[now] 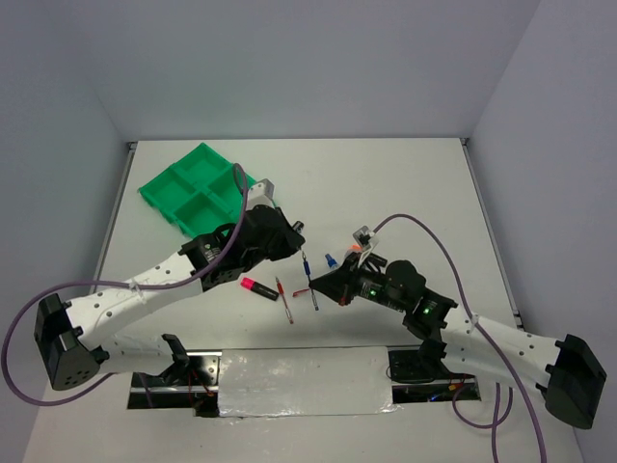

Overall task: Sort the stationery into containers
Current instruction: Close the pen cap on the pen.

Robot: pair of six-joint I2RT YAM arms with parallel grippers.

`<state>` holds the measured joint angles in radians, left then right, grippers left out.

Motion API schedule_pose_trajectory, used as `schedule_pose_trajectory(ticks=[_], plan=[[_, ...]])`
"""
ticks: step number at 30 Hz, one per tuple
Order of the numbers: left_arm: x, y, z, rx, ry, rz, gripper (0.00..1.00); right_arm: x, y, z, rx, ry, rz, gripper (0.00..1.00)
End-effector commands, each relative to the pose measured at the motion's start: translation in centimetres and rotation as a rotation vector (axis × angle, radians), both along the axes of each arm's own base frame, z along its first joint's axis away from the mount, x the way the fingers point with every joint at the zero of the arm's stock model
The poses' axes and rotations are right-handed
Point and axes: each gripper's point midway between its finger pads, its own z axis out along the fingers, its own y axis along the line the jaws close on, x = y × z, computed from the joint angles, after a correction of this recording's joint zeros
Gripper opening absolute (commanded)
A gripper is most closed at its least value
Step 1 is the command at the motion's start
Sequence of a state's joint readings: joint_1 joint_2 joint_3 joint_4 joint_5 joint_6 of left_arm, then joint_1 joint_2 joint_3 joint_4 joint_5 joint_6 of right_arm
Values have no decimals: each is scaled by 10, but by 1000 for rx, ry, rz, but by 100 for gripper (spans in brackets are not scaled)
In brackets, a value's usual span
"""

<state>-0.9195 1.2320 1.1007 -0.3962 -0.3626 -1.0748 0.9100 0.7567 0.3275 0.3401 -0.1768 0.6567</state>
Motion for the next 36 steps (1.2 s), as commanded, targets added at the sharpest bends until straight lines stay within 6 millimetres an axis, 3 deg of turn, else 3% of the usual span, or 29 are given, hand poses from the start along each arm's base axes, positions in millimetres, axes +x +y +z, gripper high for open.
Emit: schedule_pose_trajectory(ticks=[1, 9, 26, 36], plan=[[0, -7, 24, -67, -73, -33, 0, 1, 9, 40, 107, -62, 19, 0], [1, -3, 30, -65, -99, -26, 0, 9, 12, 32, 87, -26, -8, 0], [-1, 2, 28, -47, -107, -27, 0, 22, 15, 46, 106, -30, -48, 0], [1, 13, 33, -43, -122, 16, 0, 29, 13, 34, 85, 14, -73, 0]])
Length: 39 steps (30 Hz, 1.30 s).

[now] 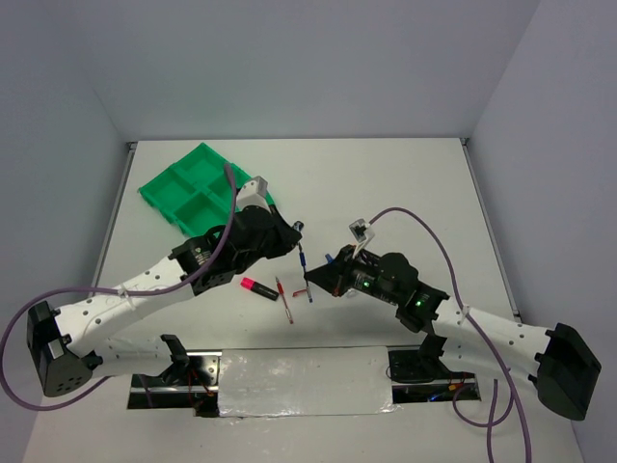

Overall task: Sort the stationery into containers
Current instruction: Close the pen cap on the pen.

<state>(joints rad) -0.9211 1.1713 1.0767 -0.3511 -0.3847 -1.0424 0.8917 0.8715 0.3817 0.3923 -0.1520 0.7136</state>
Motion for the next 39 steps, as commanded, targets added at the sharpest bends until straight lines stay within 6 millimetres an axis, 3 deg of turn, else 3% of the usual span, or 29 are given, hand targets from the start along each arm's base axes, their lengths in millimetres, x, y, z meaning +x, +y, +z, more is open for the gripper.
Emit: schedule_pose_trajectory(ticks=[1, 10, 39], plan=[[1, 7, 14, -10, -50, 17, 0, 10, 2, 29, 67, -37, -32, 0], [2, 6, 12, -1, -50, 15, 0, 10, 7, 38, 85, -42, -6, 0], [8, 1, 1, 10, -40, 26, 0, 11, 8, 33, 92, -18, 6, 0]])
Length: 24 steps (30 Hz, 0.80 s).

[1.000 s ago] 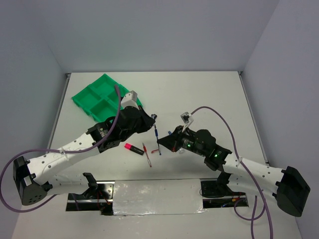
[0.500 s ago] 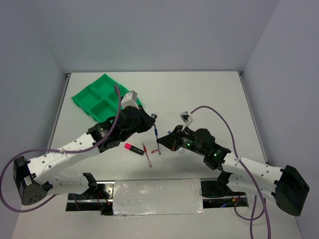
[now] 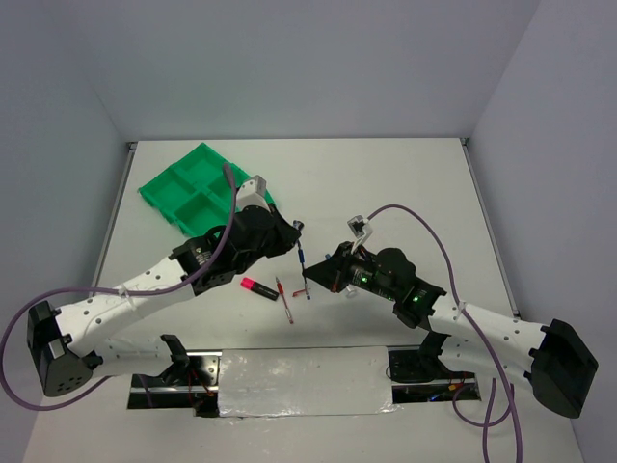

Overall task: Sort the stationery into containers
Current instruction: Close the pen cap on the pen.

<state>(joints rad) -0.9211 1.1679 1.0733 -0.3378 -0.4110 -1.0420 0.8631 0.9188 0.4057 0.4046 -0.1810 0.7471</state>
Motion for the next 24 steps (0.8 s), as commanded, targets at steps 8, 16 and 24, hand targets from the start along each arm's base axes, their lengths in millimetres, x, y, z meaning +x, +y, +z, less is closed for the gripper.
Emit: schedule_pose_trajectory(ticks=[8, 16, 24], plan=[[3, -6, -7, 13, -13, -14, 0, 7, 2, 31, 71, -48, -15, 0], [0, -8, -5, -11, -23, -32, 0, 13, 0, 28, 57, -27, -44, 0], [-2, -12, -6, -42, -26, -48, 0, 18, -1, 36, 64, -28, -50, 0]])
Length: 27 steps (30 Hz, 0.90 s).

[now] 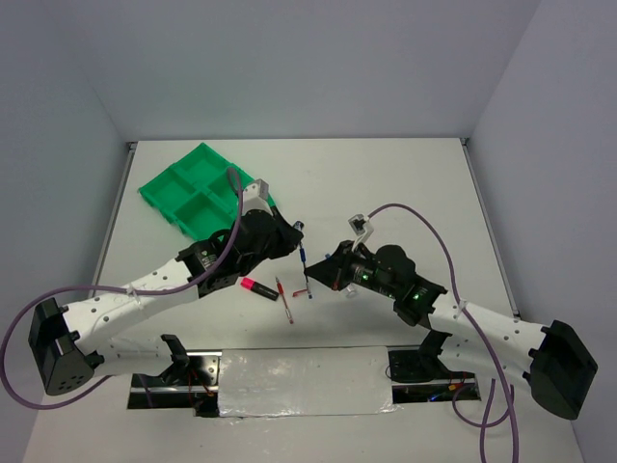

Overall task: Sort the stationery into containers
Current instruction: Close the pen cap on the pen.

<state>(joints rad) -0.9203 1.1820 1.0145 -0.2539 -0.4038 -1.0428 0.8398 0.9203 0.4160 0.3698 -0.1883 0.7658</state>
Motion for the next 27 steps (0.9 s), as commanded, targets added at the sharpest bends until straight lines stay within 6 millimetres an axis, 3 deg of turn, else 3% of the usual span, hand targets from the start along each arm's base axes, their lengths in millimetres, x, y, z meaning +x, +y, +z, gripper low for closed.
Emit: schedule_pose_trajectory(ticks=[1, 10, 27], plan=[[-6, -5, 8, -31, -22, -42, 0, 14, 3, 38, 68, -62, -31, 0], [-2, 6, 18, -25, -52, 3, 0, 3, 8, 21, 73, -7, 31, 0], [-1, 8, 28, -51, -91, 10, 0, 0, 5, 30, 72, -24, 35, 0]])
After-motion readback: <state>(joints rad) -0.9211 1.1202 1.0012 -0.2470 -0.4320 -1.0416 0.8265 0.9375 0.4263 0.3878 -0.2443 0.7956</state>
